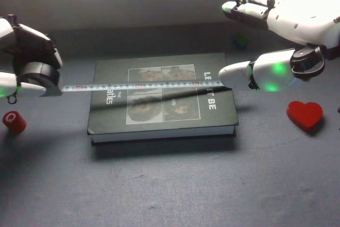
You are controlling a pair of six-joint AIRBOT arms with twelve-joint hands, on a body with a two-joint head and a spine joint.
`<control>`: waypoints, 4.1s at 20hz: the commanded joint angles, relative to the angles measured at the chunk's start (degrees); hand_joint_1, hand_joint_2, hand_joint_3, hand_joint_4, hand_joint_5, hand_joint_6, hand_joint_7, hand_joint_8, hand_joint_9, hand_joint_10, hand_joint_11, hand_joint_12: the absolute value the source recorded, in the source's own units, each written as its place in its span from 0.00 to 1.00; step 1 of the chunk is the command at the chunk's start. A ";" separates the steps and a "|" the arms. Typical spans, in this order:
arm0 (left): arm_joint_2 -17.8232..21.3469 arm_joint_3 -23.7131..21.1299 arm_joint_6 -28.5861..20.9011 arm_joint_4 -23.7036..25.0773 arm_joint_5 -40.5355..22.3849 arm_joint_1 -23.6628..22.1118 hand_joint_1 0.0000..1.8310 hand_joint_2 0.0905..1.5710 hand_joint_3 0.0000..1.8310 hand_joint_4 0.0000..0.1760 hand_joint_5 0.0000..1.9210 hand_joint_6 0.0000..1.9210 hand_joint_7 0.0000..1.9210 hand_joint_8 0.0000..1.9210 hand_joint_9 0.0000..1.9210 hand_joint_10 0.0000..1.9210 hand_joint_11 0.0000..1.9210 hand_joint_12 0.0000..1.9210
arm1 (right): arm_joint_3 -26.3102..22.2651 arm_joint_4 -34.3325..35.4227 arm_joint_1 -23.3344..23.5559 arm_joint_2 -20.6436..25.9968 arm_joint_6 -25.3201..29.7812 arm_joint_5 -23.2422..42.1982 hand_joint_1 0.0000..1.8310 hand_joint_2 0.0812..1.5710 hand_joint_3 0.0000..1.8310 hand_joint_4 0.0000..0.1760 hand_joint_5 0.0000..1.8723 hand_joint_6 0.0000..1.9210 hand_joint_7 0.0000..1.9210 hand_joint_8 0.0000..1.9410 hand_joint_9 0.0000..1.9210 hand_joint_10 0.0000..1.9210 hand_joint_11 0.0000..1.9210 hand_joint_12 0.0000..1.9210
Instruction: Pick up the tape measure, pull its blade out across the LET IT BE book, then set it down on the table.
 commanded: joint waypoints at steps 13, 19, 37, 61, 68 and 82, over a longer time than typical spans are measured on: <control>-2.50 6.47 -5.16 -2.78 -10.32 6.26 0.75 0.68 0.00 0.00 0.48 0.47 0.57 0.43 0.47 0.66 0.43 0.61 | -0.26 -4.96 -0.14 0.47 0.81 0.71 0.03 0.64 0.00 0.40 0.00 0.00 0.01 0.00 0.00 0.00 0.00 0.22; -3.81 9.03 -6.34 -2.29 -11.91 8.24 0.75 0.68 0.00 0.00 0.48 0.47 0.58 0.43 0.47 0.66 0.43 0.62 | -0.26 -5.15 -0.24 0.49 0.81 0.66 0.03 0.64 0.00 0.39 0.00 0.00 0.01 0.00 0.00 0.00 0.00 0.22; -3.67 8.48 -6.79 -0.55 -13.08 7.43 0.75 0.68 0.00 0.00 0.47 0.47 0.57 0.44 0.47 0.66 0.44 0.63 | -0.25 -5.46 -0.40 0.54 0.81 0.49 0.04 0.65 0.00 0.36 0.00 0.00 0.02 0.00 0.00 0.00 0.00 0.22; 15.44 -24.62 2.75 -7.11 -6.01 6.32 0.75 0.69 0.00 0.00 0.46 0.48 0.57 0.44 0.46 0.67 0.42 0.62 | -0.28 -5.62 -1.11 0.81 0.78 -1.53 0.04 0.65 0.00 0.36 0.00 0.00 0.03 0.00 0.01 0.00 0.00 0.26; 10.03 -24.60 3.29 -10.05 -9.65 12.71 0.75 0.69 0.00 0.00 0.46 0.48 0.57 0.45 0.46 0.67 0.43 0.63 | -0.27 -5.62 -2.43 1.22 -1.39 -10.11 0.04 0.65 0.00 0.36 0.00 0.00 0.03 0.00 0.01 0.00 0.00 0.26; 3.90 -18.55 6.79 -12.33 -9.88 12.24 0.58 0.75 0.00 0.00 0.42 0.65 0.46 0.29 0.44 0.23 0.34 0.52 | -0.23 -5.61 -1.56 1.31 0.41 -13.41 0.04 0.65 0.00 0.36 0.01 0.00 0.03 0.00 0.01 0.00 0.00 0.26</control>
